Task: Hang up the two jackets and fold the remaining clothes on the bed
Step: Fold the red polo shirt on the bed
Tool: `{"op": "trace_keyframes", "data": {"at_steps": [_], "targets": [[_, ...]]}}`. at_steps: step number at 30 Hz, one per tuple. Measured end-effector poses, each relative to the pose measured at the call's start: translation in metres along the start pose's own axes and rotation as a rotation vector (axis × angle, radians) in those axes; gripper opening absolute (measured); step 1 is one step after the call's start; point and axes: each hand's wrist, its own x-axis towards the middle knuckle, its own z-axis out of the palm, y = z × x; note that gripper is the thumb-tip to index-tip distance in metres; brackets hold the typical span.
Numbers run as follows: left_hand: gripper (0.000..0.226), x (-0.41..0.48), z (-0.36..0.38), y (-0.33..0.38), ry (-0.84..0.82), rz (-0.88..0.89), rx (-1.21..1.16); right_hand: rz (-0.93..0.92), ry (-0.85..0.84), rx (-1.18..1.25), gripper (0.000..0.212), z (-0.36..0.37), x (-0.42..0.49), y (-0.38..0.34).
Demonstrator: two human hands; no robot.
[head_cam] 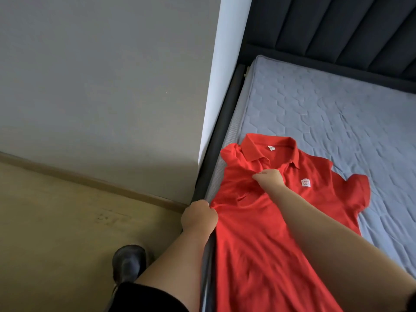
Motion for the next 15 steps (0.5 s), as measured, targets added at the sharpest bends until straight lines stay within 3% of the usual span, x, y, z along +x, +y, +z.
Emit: {"op": "trace_keyframes", "data": {"at_steps": [2, 5, 6, 7, 10, 13, 15], "targets": [[0.026, -0.001, 0.001, -0.001, 0.007, -0.03, -0.012, 0.112, -0.018, 0.001, 0.027, -0.006, -0.001, 0.018], [0.024, -0.007, 0.0, 0.001, 0.096, 0.001, 0.006, 0.221, -0.095, 0.384, 0.017, -0.003, -0.008, 0.037], [0.024, -0.009, -0.001, 0.002, 0.164, 0.085, 0.064, 0.257, -0.089, 0.54, 0.004, -0.003, -0.013, 0.038], [0.028, -0.01, -0.002, 0.003, 0.247, 0.198, 0.139, 0.29, -0.101, 0.659, 0.01, -0.003, -0.016, 0.039], [0.038, -0.015, -0.005, 0.009, 0.441, 0.552, 0.303, 0.328, -0.194, 0.679, 0.012, -0.003, -0.021, 0.037], [0.035, -0.019, -0.006, 0.022, 0.458, 0.804, 0.276, 0.348, -0.176, 0.754, 0.012, -0.007, -0.017, 0.037], [0.028, -0.02, -0.006, 0.029, 0.366, 0.888, 0.224, 0.388, -0.117, 0.706, 0.013, -0.009, -0.014, 0.04]]}}
